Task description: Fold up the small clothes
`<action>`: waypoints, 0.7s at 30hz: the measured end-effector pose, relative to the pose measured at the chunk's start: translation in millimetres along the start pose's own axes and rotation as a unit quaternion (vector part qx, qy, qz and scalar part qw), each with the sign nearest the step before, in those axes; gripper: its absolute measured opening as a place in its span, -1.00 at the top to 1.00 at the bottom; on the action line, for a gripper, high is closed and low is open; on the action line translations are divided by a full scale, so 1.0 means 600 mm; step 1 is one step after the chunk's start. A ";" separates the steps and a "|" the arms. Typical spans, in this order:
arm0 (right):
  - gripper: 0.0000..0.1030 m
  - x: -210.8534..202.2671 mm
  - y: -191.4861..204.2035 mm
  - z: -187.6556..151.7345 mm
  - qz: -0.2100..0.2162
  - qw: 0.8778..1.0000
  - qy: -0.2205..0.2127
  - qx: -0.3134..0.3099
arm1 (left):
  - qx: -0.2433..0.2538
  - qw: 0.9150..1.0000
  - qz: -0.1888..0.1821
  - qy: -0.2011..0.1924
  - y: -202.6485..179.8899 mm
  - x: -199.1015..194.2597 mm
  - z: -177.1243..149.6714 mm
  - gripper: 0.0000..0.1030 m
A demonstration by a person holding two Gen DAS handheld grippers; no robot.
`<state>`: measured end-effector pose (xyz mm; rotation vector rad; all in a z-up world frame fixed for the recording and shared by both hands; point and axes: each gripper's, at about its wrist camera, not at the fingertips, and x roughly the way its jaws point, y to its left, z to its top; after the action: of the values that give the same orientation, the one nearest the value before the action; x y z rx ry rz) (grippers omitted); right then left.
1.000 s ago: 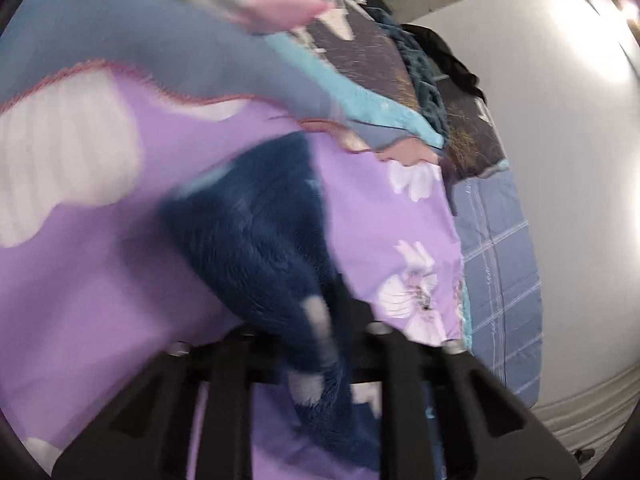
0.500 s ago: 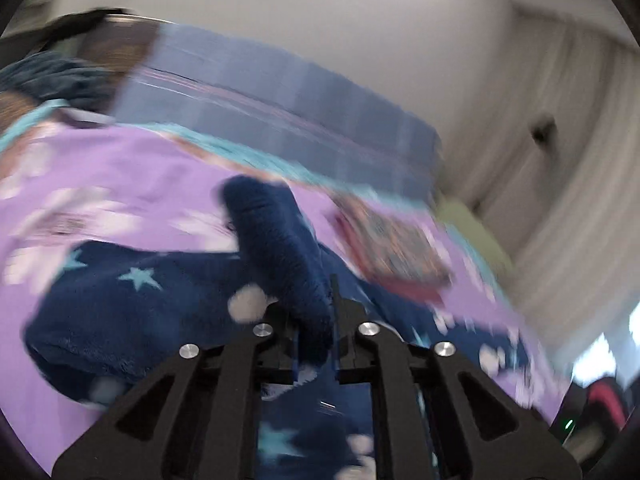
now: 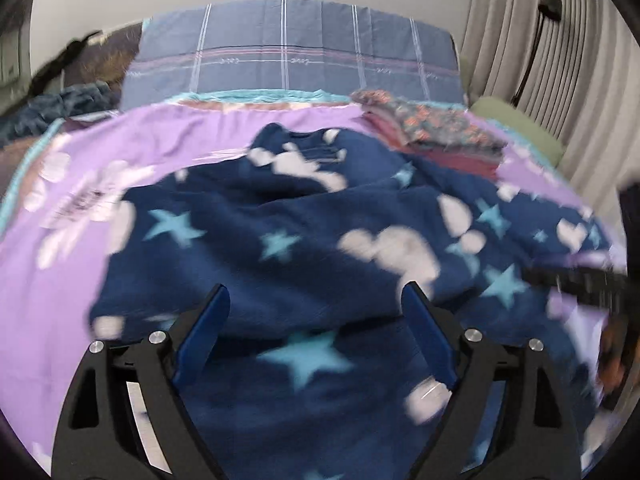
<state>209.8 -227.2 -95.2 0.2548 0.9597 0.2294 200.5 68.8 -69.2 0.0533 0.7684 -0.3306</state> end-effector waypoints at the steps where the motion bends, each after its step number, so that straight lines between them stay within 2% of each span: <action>1: 0.03 0.019 0.001 0.016 0.013 1.000 0.009 0.005 | 0.010 1.000 0.014 0.003 0.002 -0.001 -0.005 -0.71; 4: 0.03 0.065 0.000 0.056 0.045 0.998 0.029 0.028 | 0.027 0.997 0.067 0.018 0.025 -0.004 -0.024 -0.71; 6: -0.03 0.094 0.001 0.078 0.050 0.998 0.035 0.034 | 0.011 0.994 0.100 0.031 0.057 -0.001 -0.029 -0.71; 8: -0.23 0.127 0.006 0.097 0.035 0.998 0.040 0.025 | -0.018 0.990 0.136 0.034 0.102 -0.002 -0.034 -0.71; 11: -0.41 0.154 0.009 0.107 0.024 0.999 0.033 0.032 | -0.050 0.981 0.183 0.047 0.166 0.001 -0.039 -0.71; 12: -0.42 0.156 0.011 0.108 0.021 0.999 0.026 0.032 | -0.055 0.978 0.192 0.054 0.183 0.006 -0.041 -0.71; 13: -0.36 0.157 0.021 0.110 0.013 1.000 0.017 0.022 | -0.059 0.977 0.197 0.060 0.194 0.009 -0.043 -0.71; 14: 0.17 0.158 0.032 0.111 0.012 1.000 0.015 0.005 | -0.070 0.975 0.201 0.067 0.210 0.017 -0.045 -0.71; 15: 0.55 0.158 0.050 0.112 0.015 0.999 0.019 -0.026 | -0.083 0.974 0.199 0.072 0.222 0.021 -0.047 -0.71; 16: 0.81 0.153 0.057 0.112 0.009 0.999 0.017 -0.038 | -0.099 0.974 0.189 0.076 0.233 0.025 -0.048 -0.71; 18: 0.82 0.124 0.067 0.116 0.002 0.999 -0.020 -0.043 | -0.114 0.974 0.182 0.076 0.244 0.026 -0.051 -0.72; 21: 0.82 0.049 0.063 0.129 -0.010 0.996 -0.086 -0.035 | -0.098 0.974 0.193 0.066 0.236 0.020 -0.051 -0.72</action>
<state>287.0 -191.1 -63.6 0.1977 0.7814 0.2193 231.9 204.5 -110.0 0.0386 0.9001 0.1204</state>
